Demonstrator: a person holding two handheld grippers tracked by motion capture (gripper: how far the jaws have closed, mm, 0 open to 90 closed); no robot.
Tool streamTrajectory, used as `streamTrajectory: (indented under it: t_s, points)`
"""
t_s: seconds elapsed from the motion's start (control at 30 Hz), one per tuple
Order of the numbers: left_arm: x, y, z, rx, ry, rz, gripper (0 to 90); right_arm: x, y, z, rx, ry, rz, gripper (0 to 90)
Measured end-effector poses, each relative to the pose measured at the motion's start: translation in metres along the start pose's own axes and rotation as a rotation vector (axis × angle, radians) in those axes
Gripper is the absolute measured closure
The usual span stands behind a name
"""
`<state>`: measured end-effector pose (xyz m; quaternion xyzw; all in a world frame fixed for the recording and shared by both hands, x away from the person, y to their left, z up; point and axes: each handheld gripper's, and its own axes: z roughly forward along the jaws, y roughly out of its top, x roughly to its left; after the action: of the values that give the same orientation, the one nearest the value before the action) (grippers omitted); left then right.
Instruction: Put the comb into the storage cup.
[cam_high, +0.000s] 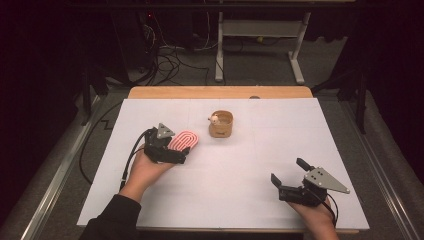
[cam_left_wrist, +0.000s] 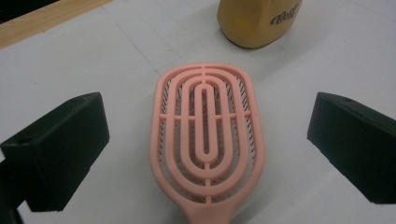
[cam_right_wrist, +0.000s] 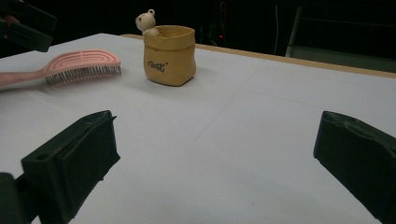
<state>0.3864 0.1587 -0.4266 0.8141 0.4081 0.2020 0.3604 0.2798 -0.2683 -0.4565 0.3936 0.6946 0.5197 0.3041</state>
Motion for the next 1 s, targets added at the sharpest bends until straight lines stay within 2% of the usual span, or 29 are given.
streamTrajectory:
  t_s: [0.13, 0.2, 0.3, 0.47, 0.53, 0.57, 0.63, 0.8, 1.0]
  points:
    - [0.0, 0.004, 0.007, 0.025, -0.012, -0.012, 0.0, 0.0, 0.0, 0.0, 0.001, 0.001, 0.002, 0.1]
    - [0.0, 0.007, 0.013, 0.061, 0.0, -0.008, 0.0, 0.0, 0.0, 0.0, 0.001, 0.001, 0.004, 0.0]
    - [0.001, 0.009, 0.019, 0.092, -0.013, -0.025, 0.0, 0.0, 0.0, 0.0, -0.001, 0.003, 0.004, 0.0]
    - [0.001, 0.01, 0.028, 0.144, -0.004, -0.015, 0.0, -0.001, -0.001, 0.0, -0.001, 0.003, 0.004, 0.0]
    - [0.003, 0.008, 0.031, 0.156, -0.014, -0.026, 0.0, -0.001, -0.001, 0.0, 0.0, 0.003, 0.008, 0.0]
    - [0.002, 0.006, 0.035, 0.168, -0.004, -0.009, 0.0, -0.001, -0.001, 0.0, -0.001, 0.005, 0.007, 0.0]
    - [0.002, 0.006, 0.036, 0.17, -0.006, -0.008, 0.0, -0.001, -0.001, 0.0, -0.002, 0.006, 0.006, 0.0]
    - [0.002, 0.007, 0.04, 0.188, 0.0, -0.024, 0.0, -0.001, 0.0, 0.0, -0.006, 0.005, 0.006, 0.0]
    - [0.004, 0.007, 0.044, 0.242, 0.001, -0.05, 0.0, 0.0, 0.0, -0.001, -0.005, 0.004, 0.011, 0.0]
